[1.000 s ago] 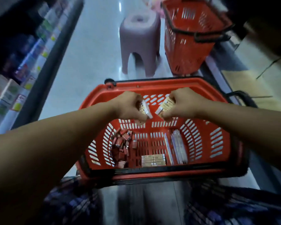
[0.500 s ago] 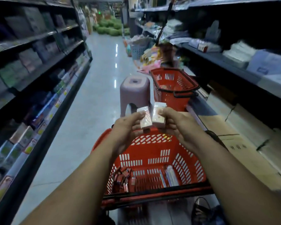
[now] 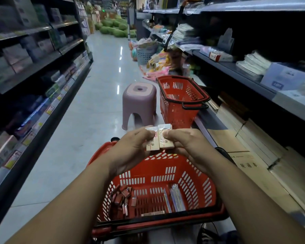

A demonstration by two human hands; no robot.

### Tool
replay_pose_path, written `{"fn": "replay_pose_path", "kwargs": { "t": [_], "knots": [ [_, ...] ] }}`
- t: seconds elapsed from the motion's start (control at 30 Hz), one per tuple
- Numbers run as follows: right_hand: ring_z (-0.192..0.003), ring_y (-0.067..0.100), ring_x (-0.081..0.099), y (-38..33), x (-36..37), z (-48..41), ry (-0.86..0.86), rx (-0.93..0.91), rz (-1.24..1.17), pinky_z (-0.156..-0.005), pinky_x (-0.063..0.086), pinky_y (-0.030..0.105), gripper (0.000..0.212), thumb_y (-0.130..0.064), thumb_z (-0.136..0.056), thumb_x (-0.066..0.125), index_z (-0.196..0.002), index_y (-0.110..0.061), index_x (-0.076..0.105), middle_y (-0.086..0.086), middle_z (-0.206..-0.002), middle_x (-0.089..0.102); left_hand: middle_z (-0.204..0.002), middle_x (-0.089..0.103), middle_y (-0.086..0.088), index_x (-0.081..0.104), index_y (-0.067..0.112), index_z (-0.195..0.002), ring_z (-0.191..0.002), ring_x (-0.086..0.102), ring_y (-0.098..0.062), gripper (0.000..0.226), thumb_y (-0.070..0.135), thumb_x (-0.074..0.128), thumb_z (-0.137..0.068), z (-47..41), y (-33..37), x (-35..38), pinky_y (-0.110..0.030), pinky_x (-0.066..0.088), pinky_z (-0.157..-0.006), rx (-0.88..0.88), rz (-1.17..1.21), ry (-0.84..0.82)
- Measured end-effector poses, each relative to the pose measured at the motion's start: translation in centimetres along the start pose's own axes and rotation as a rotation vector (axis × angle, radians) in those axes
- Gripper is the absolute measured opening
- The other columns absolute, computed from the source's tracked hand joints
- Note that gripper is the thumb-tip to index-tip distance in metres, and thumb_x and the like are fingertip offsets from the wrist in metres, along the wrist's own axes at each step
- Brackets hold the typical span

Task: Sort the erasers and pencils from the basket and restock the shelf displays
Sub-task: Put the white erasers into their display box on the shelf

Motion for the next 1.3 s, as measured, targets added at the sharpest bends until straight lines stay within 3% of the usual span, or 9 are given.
{"fn": "replay_pose_path", "kwargs": {
  "t": [0.17, 0.33, 0.6, 0.8, 0.93, 0.97, 1.0, 1.17, 1.3],
  "knots": [
    [-0.088, 0.035, 0.075, 0.8, 0.6, -0.8, 0.058, -0.024, 0.151, -0.087, 0.058, 0.051, 0.028, -0.031, -0.081, 0.078, -0.093, -0.005, 0.078, 0.013, -0.086, 0.077, -0.105, 0.067, -0.028, 0.054, -0.010, -0.130, -0.095, 0.064, -0.029, 0.043, 0.016, 0.039, -0.100, 0.0, -0.8, 0.9, -0.040, 0.049, -0.094, -0.027, -0.030, 0.126],
    [-0.067, 0.010, 0.070, 0.3, 1.7, -0.8, 0.057, -0.057, 0.239, -0.059, 0.055, 0.025, 0.023, -0.028, -0.085, 0.075, -0.089, -0.005, 0.077, 0.006, -0.076, 0.076, -0.115, 0.072, -0.023, 0.065, -0.002, -0.124, -0.108, 0.070, -0.038, 0.069, 0.059, 0.055, -0.095, -0.3, -1.5, 1.6, -0.052, 0.055, -0.099, -0.009, 0.095, 0.199],
    [-0.078, 0.022, 0.075, -0.9, 2.6, -0.9, 0.160, -0.175, 0.372, -0.073, 0.059, 0.042, 0.026, -0.039, -0.078, 0.081, -0.086, -0.015, 0.079, 0.003, -0.078, 0.077, -0.115, 0.072, -0.027, 0.058, -0.006, -0.131, -0.104, 0.073, -0.036, 0.088, 0.060, 0.076, -0.077, -1.1, -2.2, 1.3, -0.045, 0.062, -0.080, 0.062, 0.343, 0.283],
    [-0.100, 0.023, 0.064, -0.9, 2.7, -1.7, 0.248, -0.209, 0.590, -0.082, 0.056, 0.036, 0.059, -0.082, -0.057, 0.071, -0.089, -0.033, 0.078, 0.003, -0.100, 0.066, -0.101, 0.071, -0.026, 0.055, -0.012, -0.130, -0.082, 0.075, -0.028, 0.086, 0.061, 0.064, -0.086, -1.5, -2.4, 1.7, -0.033, 0.061, -0.063, 0.070, 0.508, 0.186],
    [-0.077, 0.002, 0.061, -2.1, 3.0, -0.5, 0.207, -0.272, 0.485, -0.062, 0.045, 0.008, 0.036, -0.051, -0.081, 0.077, -0.097, -0.019, 0.079, -0.005, -0.091, 0.061, -0.099, 0.071, -0.025, 0.059, -0.009, -0.121, -0.081, 0.075, -0.026, 0.073, 0.060, 0.058, -0.094, -1.4, -2.0, 1.9, -0.032, 0.064, -0.065, 0.110, 0.557, 0.154],
    [-0.075, 0.005, 0.063, -2.5, 3.0, -0.2, 0.192, -0.302, 0.448, -0.061, 0.047, 0.011, 0.033, -0.045, -0.087, 0.074, -0.096, -0.013, 0.079, -0.002, -0.085, 0.065, -0.101, 0.070, -0.025, 0.061, -0.007, -0.117, -0.081, 0.074, -0.025, 0.069, 0.058, 0.059, -0.094, -1.2, -1.8, 2.0, -0.023, 0.055, -0.057, 0.119, 0.590, 0.146],
    [-0.076, 0.009, 0.066, -2.8, 2.8, 0.0, 0.192, -0.324, 0.411, -0.064, 0.050, 0.016, 0.033, -0.041, -0.092, 0.069, -0.096, -0.009, 0.079, 0.003, -0.082, 0.069, -0.109, 0.070, -0.025, 0.061, -0.005, -0.117, -0.086, 0.074, -0.025, 0.067, 0.058, 0.061, -0.093, -1.1, -1.7, 2.0, -0.023, 0.050, -0.085, 0.128, 0.615, 0.142],
    [-0.092, 0.006, 0.063, -4.0, 0.1, 1.3, 0.306, -0.395, 0.595, -0.073, 0.050, 0.016, 0.034, -0.035, -0.097, 0.063, -0.124, -0.015, 0.067, 0.001, -0.113, 0.066, -0.137, 0.060, -0.028, 0.050, 0.002, -0.142, -0.124, 0.064, -0.034, 0.084, 0.062, 0.068, -0.085, 0.6, -1.5, 3.4, -0.033, 0.063, -0.081, 0.100, 0.623, 0.135],
    [-0.113, 0.014, 0.057, -5.3, -3.8, 4.8, 0.348, -0.469, 0.865, -0.094, 0.051, 0.034, 0.044, -0.033, -0.095, 0.064, -0.136, -0.022, 0.055, -0.004, -0.129, 0.056, -0.119, 0.070, -0.027, 0.059, 0.004, -0.128, -0.104, 0.072, -0.035, 0.073, 0.059, 0.071, -0.081, 2.7, -1.3, 5.4, -0.040, 0.061, -0.082, 0.059, 0.517, 0.176]
  ]
}}
Point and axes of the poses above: each hand's wrist, its own z-axis away from the middle knuckle, its own x-axis out of the palm, y = z × x, the point moved 6 cm from there along -z, towards the middle knuckle
